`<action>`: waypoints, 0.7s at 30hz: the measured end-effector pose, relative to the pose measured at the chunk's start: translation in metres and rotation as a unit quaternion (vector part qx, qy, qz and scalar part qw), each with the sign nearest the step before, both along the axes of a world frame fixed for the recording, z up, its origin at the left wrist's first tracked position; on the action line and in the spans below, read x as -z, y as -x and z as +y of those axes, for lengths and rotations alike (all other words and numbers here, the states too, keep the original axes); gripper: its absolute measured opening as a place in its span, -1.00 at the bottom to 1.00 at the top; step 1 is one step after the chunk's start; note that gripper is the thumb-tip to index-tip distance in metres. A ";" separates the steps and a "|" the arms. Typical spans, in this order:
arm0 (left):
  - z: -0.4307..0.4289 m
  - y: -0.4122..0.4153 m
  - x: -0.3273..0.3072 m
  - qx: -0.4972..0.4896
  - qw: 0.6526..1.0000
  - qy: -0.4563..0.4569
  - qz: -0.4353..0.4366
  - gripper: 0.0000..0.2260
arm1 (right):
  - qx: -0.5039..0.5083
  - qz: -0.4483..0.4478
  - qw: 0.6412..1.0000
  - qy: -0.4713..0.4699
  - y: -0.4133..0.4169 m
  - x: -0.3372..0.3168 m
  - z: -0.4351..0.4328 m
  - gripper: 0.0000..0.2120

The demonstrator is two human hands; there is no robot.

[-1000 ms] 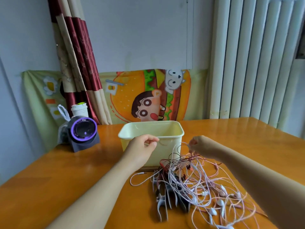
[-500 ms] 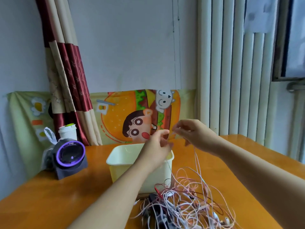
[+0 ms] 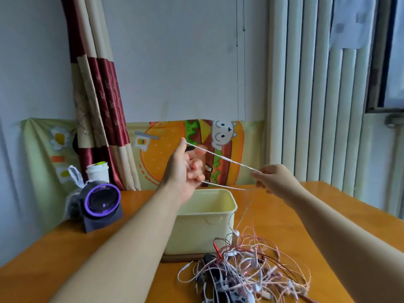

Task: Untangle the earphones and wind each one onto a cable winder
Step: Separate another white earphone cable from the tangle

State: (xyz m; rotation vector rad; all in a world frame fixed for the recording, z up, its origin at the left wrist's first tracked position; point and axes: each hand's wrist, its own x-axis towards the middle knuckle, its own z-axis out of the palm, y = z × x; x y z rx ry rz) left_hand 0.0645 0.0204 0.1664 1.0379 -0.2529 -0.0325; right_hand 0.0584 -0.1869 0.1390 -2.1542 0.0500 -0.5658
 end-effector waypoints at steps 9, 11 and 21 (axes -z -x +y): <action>0.028 0.005 0.012 -0.313 0.812 -0.433 -0.236 -0.60 | -0.117 0.071 0.838 -0.528 0.011 -0.014 0.002 -0.66; 0.033 0.006 0.009 -0.351 0.770 -0.456 -0.277 -0.70 | -0.132 0.058 0.830 -0.539 0.014 -0.025 0.002 -0.56; 0.069 0.004 -0.026 -0.444 0.554 -0.616 -0.341 -0.68 | -0.032 -0.189 0.978 0.086 0.017 -0.078 0.014 -0.58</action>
